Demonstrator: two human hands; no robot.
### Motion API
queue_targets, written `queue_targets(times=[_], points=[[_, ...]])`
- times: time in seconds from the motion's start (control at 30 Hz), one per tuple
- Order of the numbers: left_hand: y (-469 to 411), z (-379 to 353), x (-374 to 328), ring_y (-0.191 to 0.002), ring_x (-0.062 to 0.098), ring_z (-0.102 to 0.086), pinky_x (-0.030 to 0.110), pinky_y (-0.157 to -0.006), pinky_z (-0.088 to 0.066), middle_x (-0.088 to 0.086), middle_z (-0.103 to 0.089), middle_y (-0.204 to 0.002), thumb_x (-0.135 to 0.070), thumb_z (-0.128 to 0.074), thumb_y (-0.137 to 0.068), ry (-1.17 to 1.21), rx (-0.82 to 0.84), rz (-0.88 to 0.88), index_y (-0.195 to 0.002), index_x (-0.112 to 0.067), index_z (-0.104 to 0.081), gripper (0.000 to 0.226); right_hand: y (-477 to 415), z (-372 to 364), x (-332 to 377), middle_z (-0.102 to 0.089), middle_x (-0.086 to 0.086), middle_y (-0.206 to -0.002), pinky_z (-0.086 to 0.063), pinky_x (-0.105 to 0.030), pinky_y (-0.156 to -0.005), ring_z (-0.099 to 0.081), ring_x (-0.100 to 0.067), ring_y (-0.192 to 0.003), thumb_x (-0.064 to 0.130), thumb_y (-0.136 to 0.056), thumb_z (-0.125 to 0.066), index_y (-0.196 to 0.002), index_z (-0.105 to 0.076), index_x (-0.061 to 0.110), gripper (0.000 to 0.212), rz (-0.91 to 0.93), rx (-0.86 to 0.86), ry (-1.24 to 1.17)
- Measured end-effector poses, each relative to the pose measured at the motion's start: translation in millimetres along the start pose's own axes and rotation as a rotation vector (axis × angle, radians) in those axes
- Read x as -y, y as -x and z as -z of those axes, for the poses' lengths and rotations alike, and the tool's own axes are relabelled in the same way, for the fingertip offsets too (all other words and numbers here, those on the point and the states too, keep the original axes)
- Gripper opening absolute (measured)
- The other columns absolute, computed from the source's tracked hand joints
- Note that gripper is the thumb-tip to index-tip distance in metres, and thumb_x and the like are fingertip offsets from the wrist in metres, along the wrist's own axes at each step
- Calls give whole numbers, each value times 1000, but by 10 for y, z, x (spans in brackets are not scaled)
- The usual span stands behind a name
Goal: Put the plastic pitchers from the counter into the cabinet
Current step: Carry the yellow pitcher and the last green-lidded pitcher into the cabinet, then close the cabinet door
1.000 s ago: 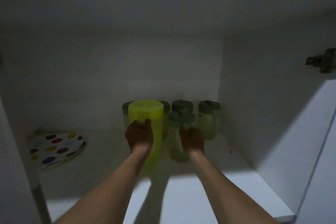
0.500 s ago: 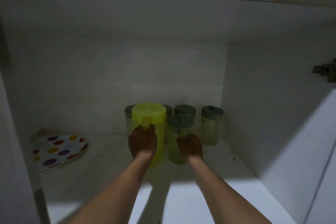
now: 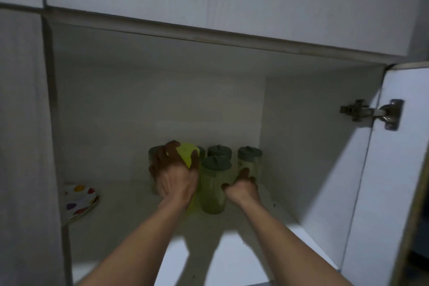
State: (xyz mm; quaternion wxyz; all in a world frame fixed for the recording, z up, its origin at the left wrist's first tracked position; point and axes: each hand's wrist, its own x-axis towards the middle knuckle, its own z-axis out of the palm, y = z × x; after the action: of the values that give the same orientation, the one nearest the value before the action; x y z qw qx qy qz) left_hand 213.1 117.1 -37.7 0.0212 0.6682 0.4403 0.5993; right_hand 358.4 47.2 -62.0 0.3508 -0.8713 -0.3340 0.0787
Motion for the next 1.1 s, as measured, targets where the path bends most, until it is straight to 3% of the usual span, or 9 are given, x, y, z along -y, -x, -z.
queue_targets(times=[0.13,0.33,0.57,0.77,0.9,1.0,1.1], points=[[-77,321,-364,-103,36,-53,43,-84,-42,13,-57,-111,-44,-61,-86,27,145,-153,-117,-17,-55,42,357,483,-16,-42,-21,-143,-43,-43,-108,-45,-40,-131,30,-85,-65,-144,-35,11,68,63,-103,64],[-32,542,-872,-104,31,-55,42,-84,-45,10,-60,-115,-46,-50,-93,156,288,-396,-121,-18,-54,40,991,1292,-141,-40,-18,-147,-42,-46,-109,-42,-38,-135,24,-89,-58,-149,-31,12,67,159,-252,275],[282,815,-1567,-113,30,-56,43,-94,-47,10,-59,-124,-44,-48,-95,363,434,-523,-129,-19,-51,43,1790,2220,-429,-47,-16,-139,-47,-47,-97,-48,-36,-125,27,-93,-51,-140,-41,11,51,213,-398,540],[521,1117,-2406,-111,26,-58,39,-91,-48,6,-60,-120,-40,-47,-96,509,491,-627,-123,-20,-55,34,2366,3098,-560,-51,-14,-138,-45,-45,-93,-49,-34,-125,34,-95,-49,-140,-44,10,51,254,-600,689],[764,1285,-3103,-104,25,-59,37,-85,-46,2,-59,-118,-39,-43,-96,596,555,-668,-119,-22,-58,32,2775,3798,-712,-56,-15,-134,-43,-46,-99,-49,-36,-125,34,-94,-49,-136,-48,9,49,230,-751,798],[980,1417,-3642,-103,24,-59,38,-88,-45,3,-57,-125,-38,-41,-98,673,590,-702,-126,-22,-54,35,3085,4332,-846,-60,-17,-127,-41,-51,-102,-49,-36,-123,35,-93,-49,-127,-53,7,45,187,-856,929],[1227,1583,-4188,-108,26,-58,40,-92,-46,5,-54,-132,-37,-38,-99,734,604,-731,-130,-22,-50,36,3412,4843,-1006,-57,-18,-132,-33,-58,-110,-47,-36,-129,39,-93,-46,-128,-52,8,47,121,-947,1004]])
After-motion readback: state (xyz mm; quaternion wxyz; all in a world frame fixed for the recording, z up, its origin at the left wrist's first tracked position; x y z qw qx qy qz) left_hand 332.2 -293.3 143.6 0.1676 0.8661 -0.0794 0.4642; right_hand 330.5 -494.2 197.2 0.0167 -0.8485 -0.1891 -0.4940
